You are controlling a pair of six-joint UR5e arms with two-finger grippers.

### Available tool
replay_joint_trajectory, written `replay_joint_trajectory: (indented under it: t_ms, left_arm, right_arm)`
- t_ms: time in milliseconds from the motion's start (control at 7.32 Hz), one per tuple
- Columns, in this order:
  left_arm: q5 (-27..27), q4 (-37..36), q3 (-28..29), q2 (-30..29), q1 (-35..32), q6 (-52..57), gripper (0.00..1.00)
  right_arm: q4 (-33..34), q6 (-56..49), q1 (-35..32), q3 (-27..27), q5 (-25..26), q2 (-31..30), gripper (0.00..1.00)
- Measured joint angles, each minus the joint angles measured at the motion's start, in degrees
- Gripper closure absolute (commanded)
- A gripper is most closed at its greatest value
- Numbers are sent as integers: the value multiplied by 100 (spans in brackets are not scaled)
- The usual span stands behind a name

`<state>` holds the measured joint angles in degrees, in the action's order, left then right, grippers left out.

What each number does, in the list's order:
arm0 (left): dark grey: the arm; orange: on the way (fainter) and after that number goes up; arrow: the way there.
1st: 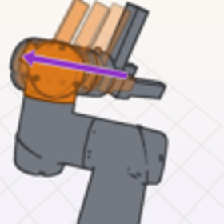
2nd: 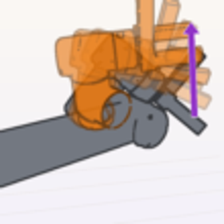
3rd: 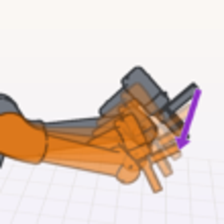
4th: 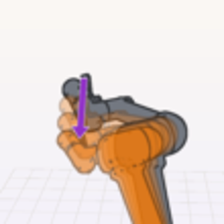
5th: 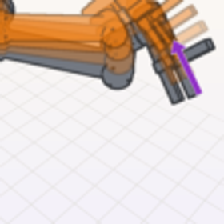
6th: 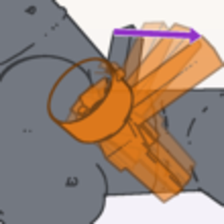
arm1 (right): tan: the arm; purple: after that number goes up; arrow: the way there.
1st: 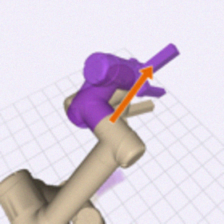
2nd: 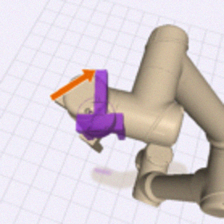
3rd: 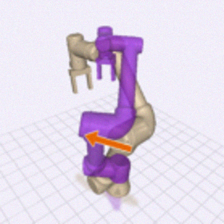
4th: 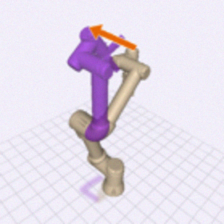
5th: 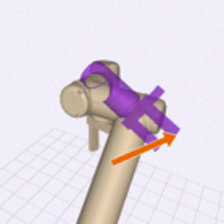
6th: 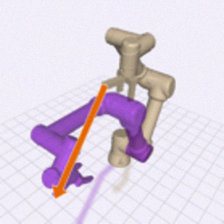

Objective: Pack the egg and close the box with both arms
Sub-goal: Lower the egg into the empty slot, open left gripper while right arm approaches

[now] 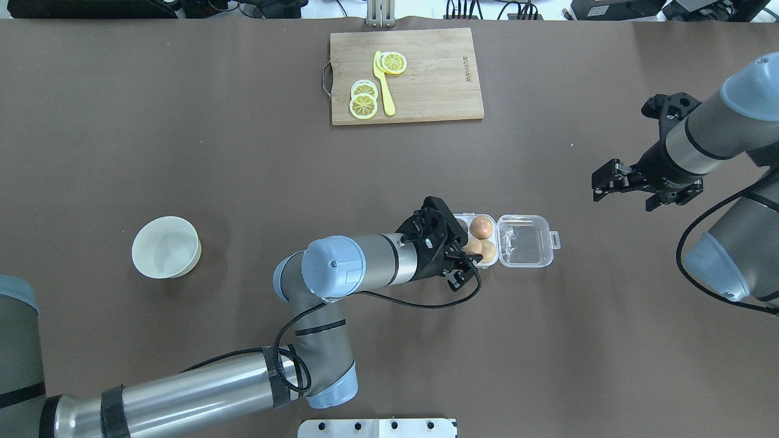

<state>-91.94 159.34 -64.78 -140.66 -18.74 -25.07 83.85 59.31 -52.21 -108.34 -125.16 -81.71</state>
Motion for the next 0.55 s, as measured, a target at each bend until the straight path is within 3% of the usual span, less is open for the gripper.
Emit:
replay_joint_trajectory:
  t_ms: [137, 547]
  left_arm:
    - [0, 6, -7, -7, 0, -7, 4]
    - [1, 23, -44, -34, -21, -74, 3]
  right_arm:
    - [0, -2, 0, -6, -1, 3, 0]
    - [-2, 0, 8, 7, -2, 61, 0]
